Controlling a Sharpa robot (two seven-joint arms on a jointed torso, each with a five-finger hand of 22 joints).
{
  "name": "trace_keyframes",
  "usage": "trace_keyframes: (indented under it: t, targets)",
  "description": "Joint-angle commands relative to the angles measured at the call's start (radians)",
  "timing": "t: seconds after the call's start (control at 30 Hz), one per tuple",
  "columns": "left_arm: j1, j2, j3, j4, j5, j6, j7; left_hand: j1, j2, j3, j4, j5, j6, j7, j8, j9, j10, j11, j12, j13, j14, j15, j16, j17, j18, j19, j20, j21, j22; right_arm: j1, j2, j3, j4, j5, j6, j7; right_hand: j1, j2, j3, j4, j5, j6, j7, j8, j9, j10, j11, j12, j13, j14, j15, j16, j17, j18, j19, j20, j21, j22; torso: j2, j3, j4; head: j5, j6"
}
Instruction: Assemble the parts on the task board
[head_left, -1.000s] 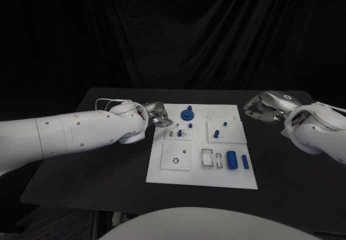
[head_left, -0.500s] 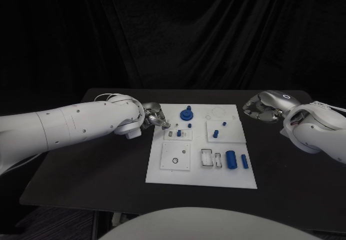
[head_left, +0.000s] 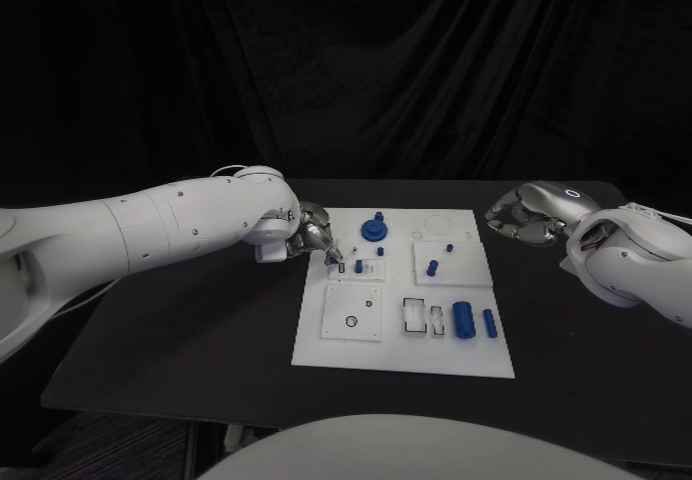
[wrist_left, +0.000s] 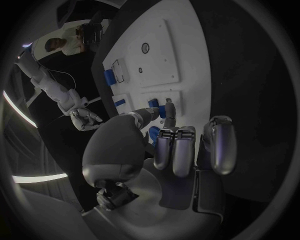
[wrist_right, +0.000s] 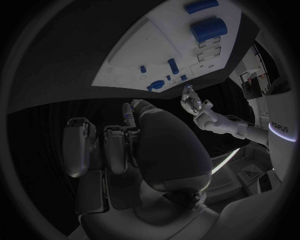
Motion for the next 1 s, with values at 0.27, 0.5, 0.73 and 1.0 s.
trace_keyframes:
  t: [0.27, 0.5, 0.73, 1.0]
  targets:
    - [0.009, 0.066, 0.001, -0.061, 0.060, 0.195, -0.212, 0.017, 0.007, 0.052, -0.096, 0.018, -0.044, 0.014, -0.021, 0.004, 0.104, 0.015, 0.003, 0.261, 0.104, 0.018, 0.003, 0.263, 0.019, -0.020, 0.007, -0.021, 0.189, -0.002, 0.004, 0.001, -0.001, -0.002, 0.004, -0.017, 0.001, -0.008, 0.006, -0.003, 0.005, 0.007, 0.002, -0.003, -0.002, 0.022, 0.007, -0.005, 0.191, 0.076, 0.005, -0.006, 0.207, 0.015, -0.001, 0.008, -0.004, 0.201, 0.001, -0.0002, -0.0006, 0.003, 0.000]
    - [0.011, 0.094, 0.001, -0.089, 0.062, 0.221, -0.259, 0.014, 0.009, 0.061, -0.114, 0.020, -0.046, 0.017, -0.018, 0.010, 0.104, 0.018, 0.003, 0.261, 0.104, 0.020, 0.003, 0.263, 0.019, -0.020, 0.009, -0.021, 0.188, -0.002, 0.005, 0.001, -0.001, -0.002, 0.003, -0.017, 0.001, -0.008, 0.006, -0.003, 0.005, 0.007, 0.002, -0.003, -0.002, 0.022, 0.007, -0.005, 0.191, 0.076, 0.005, -0.006, 0.207, 0.015, -0.001, 0.008, -0.004, 0.201, 0.002, -0.0012, -0.0001, 0.004, 0.000]
    - [0.013, 0.124, 0.001, -0.116, 0.063, 0.230, -0.278, 0.004, 0.011, 0.061, -0.117, 0.014, -0.046, 0.018, -0.017, 0.013, 0.104, 0.019, 0.003, 0.261, 0.104, 0.022, 0.003, 0.263, 0.019, -0.021, 0.011, -0.022, 0.188, -0.002, 0.010, 0.001, -0.002, -0.002, 0.004, -0.017, 0.002, -0.008, 0.007, -0.003, 0.005, 0.006, 0.002, -0.003, -0.002, 0.023, 0.007, -0.005, 0.192, 0.076, 0.005, -0.005, 0.208, 0.016, -0.001, 0.008, -0.004, 0.201, 0.003, -0.0027, -0.0032, 0.009, 0.000]
    - [0.014, 0.147, 0.001, -0.129, 0.063, 0.221, -0.274, -0.017, 0.026, 0.048, -0.123, -0.019, -0.049, 0.016, -0.017, 0.019, 0.104, 0.020, 0.003, 0.261, 0.104, 0.023, 0.003, 0.263, 0.019, -0.020, 0.014, -0.019, 0.189, -0.002, 0.014, 0.001, -0.003, -0.002, 0.005, -0.019, 0.002, -0.008, 0.007, -0.003, 0.005, 0.006, 0.002, -0.003, -0.002, 0.023, 0.007, -0.005, 0.192, 0.076, 0.005, -0.005, 0.208, 0.016, -0.001, 0.008, -0.004, 0.201, 0.003, -0.0008, -0.0011, 0.005, 0.000]
